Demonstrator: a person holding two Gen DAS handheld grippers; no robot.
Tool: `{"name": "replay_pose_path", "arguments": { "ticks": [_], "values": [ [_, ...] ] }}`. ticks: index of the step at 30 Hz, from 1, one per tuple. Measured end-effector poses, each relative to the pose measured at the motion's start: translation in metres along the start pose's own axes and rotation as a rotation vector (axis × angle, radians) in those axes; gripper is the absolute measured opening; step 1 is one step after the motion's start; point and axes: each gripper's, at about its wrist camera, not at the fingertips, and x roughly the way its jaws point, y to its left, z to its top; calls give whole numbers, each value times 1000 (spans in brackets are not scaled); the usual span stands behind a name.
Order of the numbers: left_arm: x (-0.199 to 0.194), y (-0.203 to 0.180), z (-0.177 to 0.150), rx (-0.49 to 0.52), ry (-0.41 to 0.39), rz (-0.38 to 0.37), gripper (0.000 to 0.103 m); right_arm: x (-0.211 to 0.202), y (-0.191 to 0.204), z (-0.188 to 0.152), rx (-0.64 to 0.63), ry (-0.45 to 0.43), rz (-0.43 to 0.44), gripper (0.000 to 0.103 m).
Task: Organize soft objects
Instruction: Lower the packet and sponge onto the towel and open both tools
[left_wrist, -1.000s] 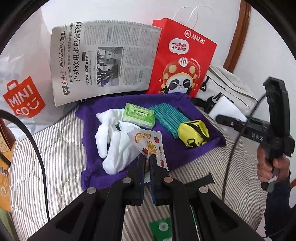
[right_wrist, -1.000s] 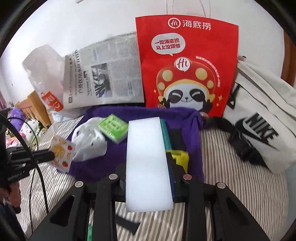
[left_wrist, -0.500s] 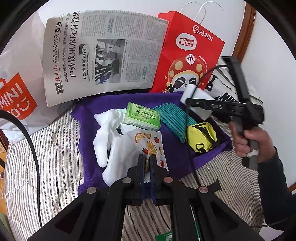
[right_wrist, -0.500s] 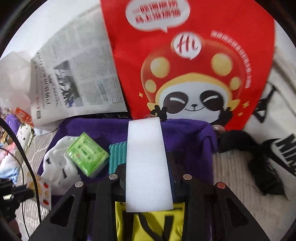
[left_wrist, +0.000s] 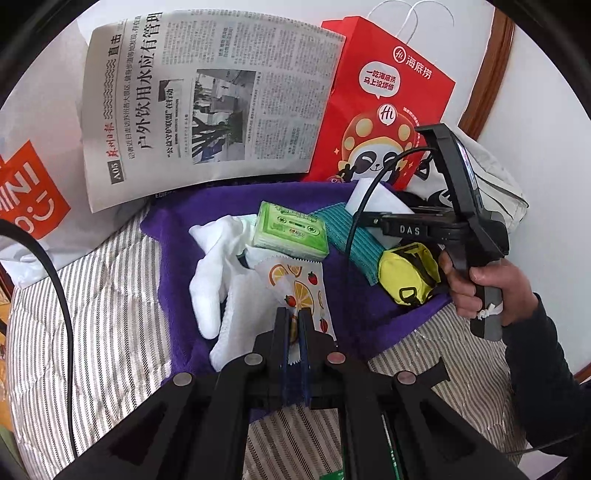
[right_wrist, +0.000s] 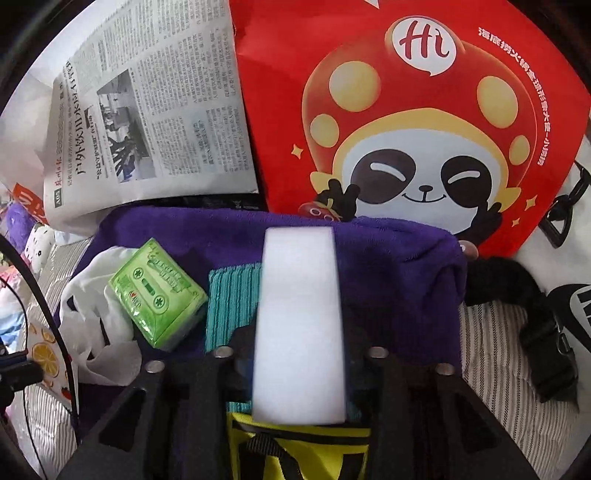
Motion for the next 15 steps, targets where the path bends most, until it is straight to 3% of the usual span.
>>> {"name": "replay_pose_path", "arguments": {
  "ticks": [2,10,15],
  "values": [
    [1,-2,2,2,-2,-8,6,-3,2,-2,-20,-4,-1,53],
    [17,-12,14,21,28,-10,6,-26,12,-9,-59,-51,-28,58],
    [29,-18,20,42,51,-7,6,-49,8,-14,-52,-108,-1,62]
  ]
}}
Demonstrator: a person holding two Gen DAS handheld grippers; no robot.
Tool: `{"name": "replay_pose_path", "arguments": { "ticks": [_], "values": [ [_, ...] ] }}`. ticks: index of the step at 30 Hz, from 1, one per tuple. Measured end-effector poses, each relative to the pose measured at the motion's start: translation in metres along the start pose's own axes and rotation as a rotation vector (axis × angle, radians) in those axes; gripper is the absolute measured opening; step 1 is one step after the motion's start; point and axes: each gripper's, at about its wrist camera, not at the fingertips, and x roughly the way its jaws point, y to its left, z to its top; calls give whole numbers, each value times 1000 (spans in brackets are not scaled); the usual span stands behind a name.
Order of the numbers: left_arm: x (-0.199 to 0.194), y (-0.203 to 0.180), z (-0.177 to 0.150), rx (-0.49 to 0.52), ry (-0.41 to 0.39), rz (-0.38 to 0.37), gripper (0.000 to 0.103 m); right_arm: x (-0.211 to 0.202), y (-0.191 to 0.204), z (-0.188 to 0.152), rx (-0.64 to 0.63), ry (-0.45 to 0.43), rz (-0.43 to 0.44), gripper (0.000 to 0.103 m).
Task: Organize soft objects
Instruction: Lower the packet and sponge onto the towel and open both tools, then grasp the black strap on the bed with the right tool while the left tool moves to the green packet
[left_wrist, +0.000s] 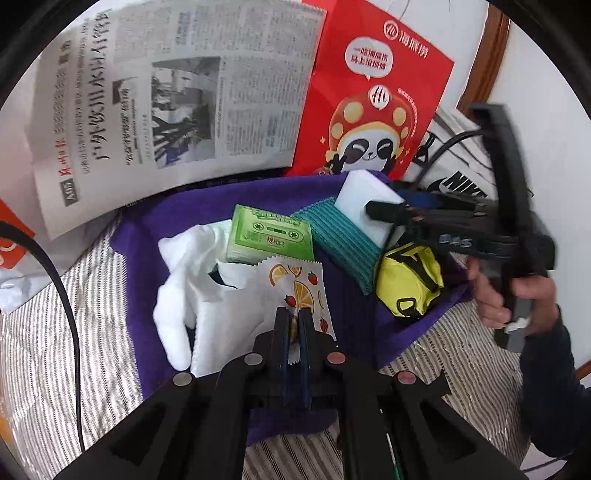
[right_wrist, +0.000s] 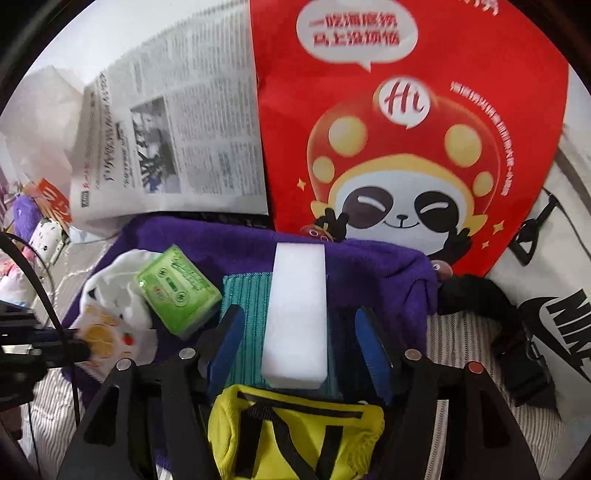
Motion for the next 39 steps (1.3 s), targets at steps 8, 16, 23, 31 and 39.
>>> {"name": "replay_pose_path", "arguments": {
  "ticks": [8,16,23,31,39],
  "values": [
    [28,-9,-2,5,74,1,6,-38,-22,-7,22,-37,-23,62],
    [52,-4,-5,-45,149,38,17,-61,-18,-43,48,-30,-22,62],
    [47,-6,-11,-58,172,26,41,-76,1,-78,26,4,-6,62],
    [13,-17,-13,-56,133,27,50,-87,40,-120,-93,67,75,63],
    [-40,-19,-30,-64,68,62,54,-63,86,-144,-279,141,107,63]
  ]
}}
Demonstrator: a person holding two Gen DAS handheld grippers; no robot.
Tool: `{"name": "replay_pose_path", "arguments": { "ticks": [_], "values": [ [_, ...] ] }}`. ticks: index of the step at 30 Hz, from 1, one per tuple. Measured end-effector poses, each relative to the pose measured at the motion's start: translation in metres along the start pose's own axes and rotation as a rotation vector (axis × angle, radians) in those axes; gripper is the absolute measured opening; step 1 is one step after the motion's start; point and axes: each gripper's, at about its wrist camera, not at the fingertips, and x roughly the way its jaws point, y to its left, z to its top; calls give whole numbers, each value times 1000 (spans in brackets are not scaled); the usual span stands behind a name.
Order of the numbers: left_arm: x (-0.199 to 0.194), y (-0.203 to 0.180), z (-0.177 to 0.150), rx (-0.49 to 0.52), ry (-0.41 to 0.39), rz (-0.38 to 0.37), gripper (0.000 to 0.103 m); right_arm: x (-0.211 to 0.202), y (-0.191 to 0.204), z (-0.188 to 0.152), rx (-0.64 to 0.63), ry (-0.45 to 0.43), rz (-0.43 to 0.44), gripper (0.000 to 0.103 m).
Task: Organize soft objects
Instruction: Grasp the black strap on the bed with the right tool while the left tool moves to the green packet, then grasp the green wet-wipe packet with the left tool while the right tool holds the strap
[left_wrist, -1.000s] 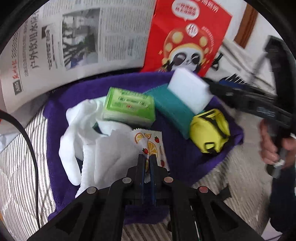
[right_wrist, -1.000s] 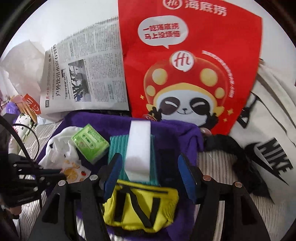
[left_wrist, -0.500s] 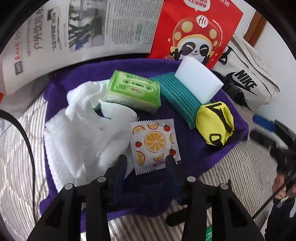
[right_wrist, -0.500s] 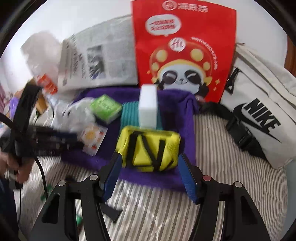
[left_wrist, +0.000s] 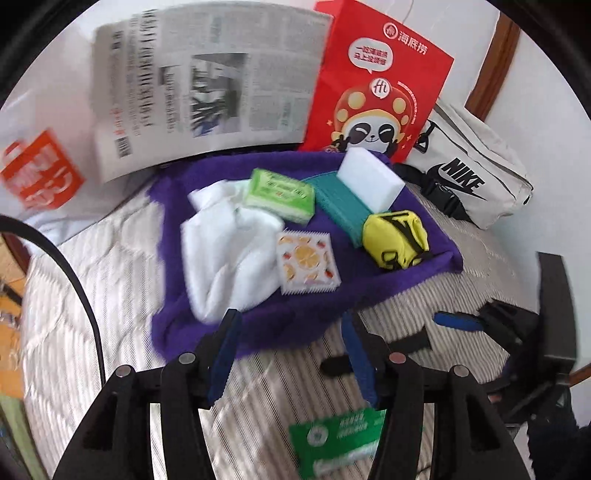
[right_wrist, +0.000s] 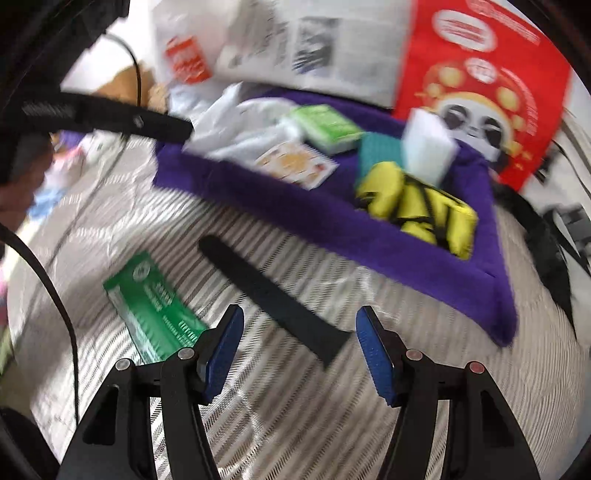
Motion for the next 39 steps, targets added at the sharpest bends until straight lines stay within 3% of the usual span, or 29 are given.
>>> {"name": "replay_pose_path", "arguments": {
  "ticks": [3,9,12,13,16,21,25,29,39],
  "values": [
    [-16,10,-18,-19,-9,17,54,15,13,4,-78,35,-40,63],
    [-34,31,-46,-89,-20,16,54,29,16,22,-110,30,-13,63],
    [-39,36,-52,-109,-23,3,54,30,9,25,-81,64,72,42],
    [-40,36,-54,-111,-25,5,54,28,6,24,-71,69,61,34],
    [-47,38,-60,-115,-36,0,54,20,2,16,-46,96,4,22],
    [-58,37,-68,-118,-58,-24,54,8,-5,1,31,132,-13,21],
    [-61,35,-74,-117,-59,-35,54,4,4,-3,-10,143,-38,21],
    [-59,35,-80,-128,-53,-52,54,11,-2,6,53,137,-10,22],
    [-54,29,-83,-116,-30,-48,54,20,-3,18,61,121,-25,20]
  ]
}}
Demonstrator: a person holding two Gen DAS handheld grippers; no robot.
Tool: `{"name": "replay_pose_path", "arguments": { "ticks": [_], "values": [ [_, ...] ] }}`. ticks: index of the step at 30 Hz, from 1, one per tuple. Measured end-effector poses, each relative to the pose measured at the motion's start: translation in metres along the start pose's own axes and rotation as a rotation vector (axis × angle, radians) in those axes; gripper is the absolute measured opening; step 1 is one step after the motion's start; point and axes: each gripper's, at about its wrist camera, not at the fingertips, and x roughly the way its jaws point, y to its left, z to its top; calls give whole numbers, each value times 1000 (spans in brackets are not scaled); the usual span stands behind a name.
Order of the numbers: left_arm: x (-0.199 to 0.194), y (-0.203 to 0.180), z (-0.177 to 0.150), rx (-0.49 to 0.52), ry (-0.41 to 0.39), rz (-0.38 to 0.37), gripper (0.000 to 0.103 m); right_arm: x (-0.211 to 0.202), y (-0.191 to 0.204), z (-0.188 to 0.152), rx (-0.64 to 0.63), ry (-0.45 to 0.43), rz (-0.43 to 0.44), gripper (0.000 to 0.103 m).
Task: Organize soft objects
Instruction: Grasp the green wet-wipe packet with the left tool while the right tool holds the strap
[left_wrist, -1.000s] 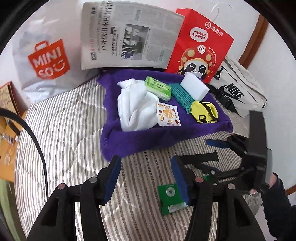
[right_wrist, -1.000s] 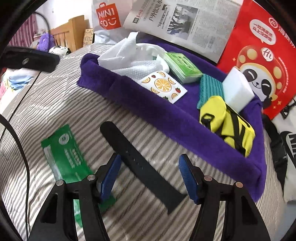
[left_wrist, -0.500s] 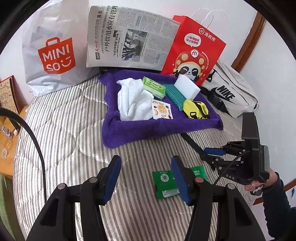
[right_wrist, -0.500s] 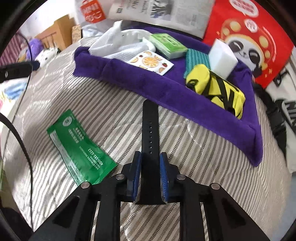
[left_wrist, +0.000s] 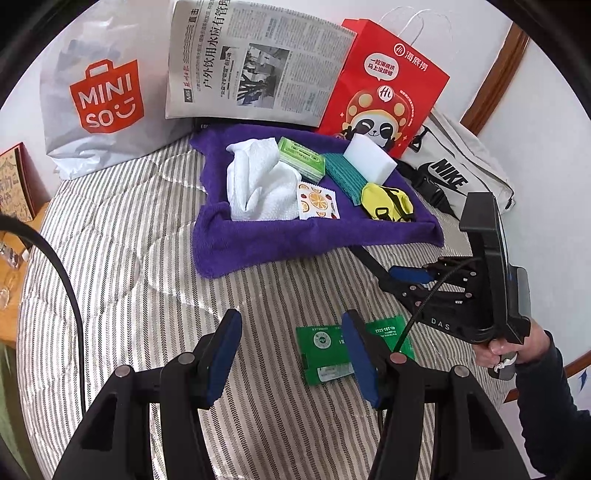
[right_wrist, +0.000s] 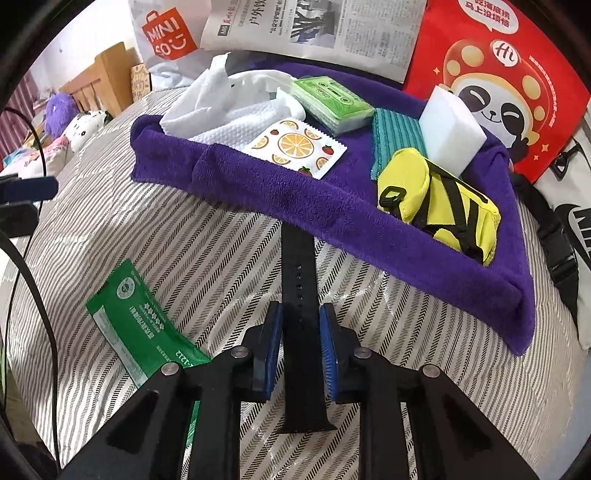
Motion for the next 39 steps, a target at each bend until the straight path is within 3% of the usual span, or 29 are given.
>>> {"name": "replay_pose_path", "arguments": {
  "ticks": [6,12,17,23,27,30,36,39],
  "values": [
    [3,-4,-3,11,15,4,54,-7,-2,-12,18,1,-3,20],
    [9,-5,-18,56,47,37,54,-29,-13,-55,78,11,-50,20],
    [15,-7,-21,40,42,-27,56,-41,-30,-79,213,6,-53,21],
    [31,-26,-34,171,57,-17,61,-38,-26,-79,205,-28,-70,31],
    [35,-35,-49,292,79,9,62,-33,-34,-73,230,-62,-79,21],
    [38,-39,-54,370,87,2,63,-36,-46,-78,292,-66,-40,21],
    [55,-47,-57,550,121,-6,64,-45,-57,-100,311,-51,-81,21],
    [57,-50,-53,605,107,-48,64,-50,-61,-109,324,-55,-73,21]
  ]
}}
